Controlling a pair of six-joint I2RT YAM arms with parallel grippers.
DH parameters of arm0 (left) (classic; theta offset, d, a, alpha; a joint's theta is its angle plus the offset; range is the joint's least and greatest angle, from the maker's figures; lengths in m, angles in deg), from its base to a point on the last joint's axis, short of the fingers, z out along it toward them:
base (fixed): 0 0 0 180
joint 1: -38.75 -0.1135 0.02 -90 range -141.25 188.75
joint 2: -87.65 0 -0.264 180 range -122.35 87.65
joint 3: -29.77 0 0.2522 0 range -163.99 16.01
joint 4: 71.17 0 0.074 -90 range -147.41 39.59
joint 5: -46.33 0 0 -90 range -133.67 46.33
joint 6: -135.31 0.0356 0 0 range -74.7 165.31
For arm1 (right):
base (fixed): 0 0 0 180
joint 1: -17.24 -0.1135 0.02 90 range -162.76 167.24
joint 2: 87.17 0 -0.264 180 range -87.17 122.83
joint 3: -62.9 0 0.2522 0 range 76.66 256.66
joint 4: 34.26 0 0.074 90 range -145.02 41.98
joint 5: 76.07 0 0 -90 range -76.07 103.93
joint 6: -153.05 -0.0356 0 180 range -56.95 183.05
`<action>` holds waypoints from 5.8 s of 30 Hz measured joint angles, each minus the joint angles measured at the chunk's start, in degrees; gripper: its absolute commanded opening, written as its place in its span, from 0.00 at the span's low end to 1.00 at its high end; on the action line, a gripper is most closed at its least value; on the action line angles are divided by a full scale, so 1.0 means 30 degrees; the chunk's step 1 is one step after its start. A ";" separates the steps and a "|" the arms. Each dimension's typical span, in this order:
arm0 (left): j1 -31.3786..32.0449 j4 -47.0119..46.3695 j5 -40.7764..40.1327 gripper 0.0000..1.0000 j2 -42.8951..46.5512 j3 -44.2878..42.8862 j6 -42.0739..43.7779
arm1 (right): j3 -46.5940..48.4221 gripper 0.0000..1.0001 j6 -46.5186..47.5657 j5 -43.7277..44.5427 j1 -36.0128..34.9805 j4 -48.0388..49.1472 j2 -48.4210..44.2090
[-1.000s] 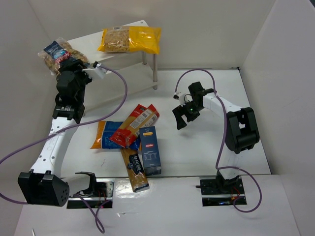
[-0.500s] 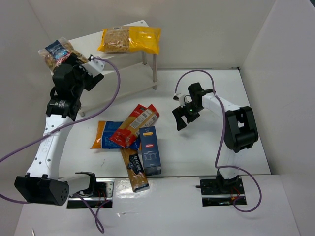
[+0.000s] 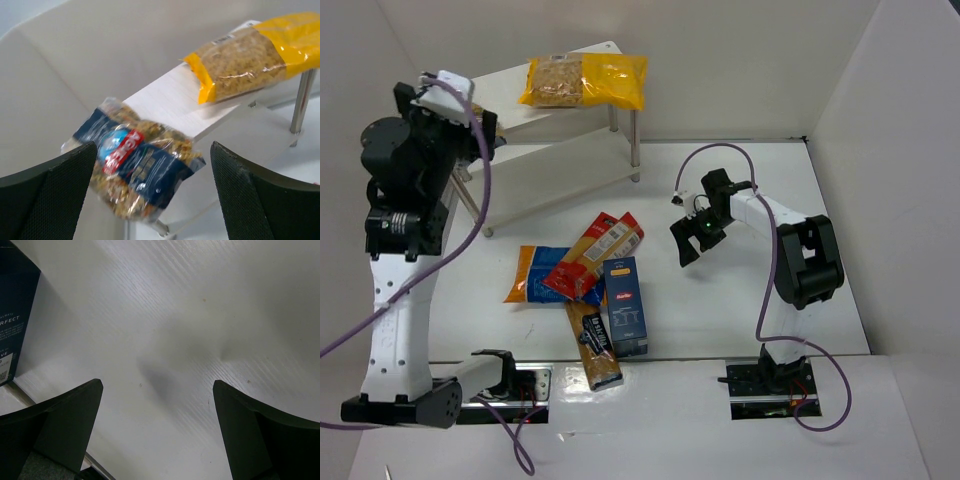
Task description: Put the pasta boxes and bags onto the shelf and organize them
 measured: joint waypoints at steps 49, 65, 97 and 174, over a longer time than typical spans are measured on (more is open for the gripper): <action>-0.6171 0.3096 0.3723 1.00 0.8692 1.4222 -0.4867 | 3.0403 0.93 -0.4401 -0.4969 -0.1464 -0.2922 0.7992; -0.6171 0.3111 0.3905 1.00 0.8692 1.4294 -0.4860 | 3.0913 0.93 -0.4386 -0.3118 -0.1953 -0.3235 0.8779; -0.6368 0.3111 0.3912 1.00 0.8648 1.4294 -0.4860 | 3.3303 0.00 -0.3373 -0.0532 -0.5952 -0.3002 1.0528; -0.6543 0.3621 0.5435 1.00 0.9180 1.4294 -0.4364 | -0.2820 1.00 -0.7206 0.6156 0.3898 0.3949 -0.8619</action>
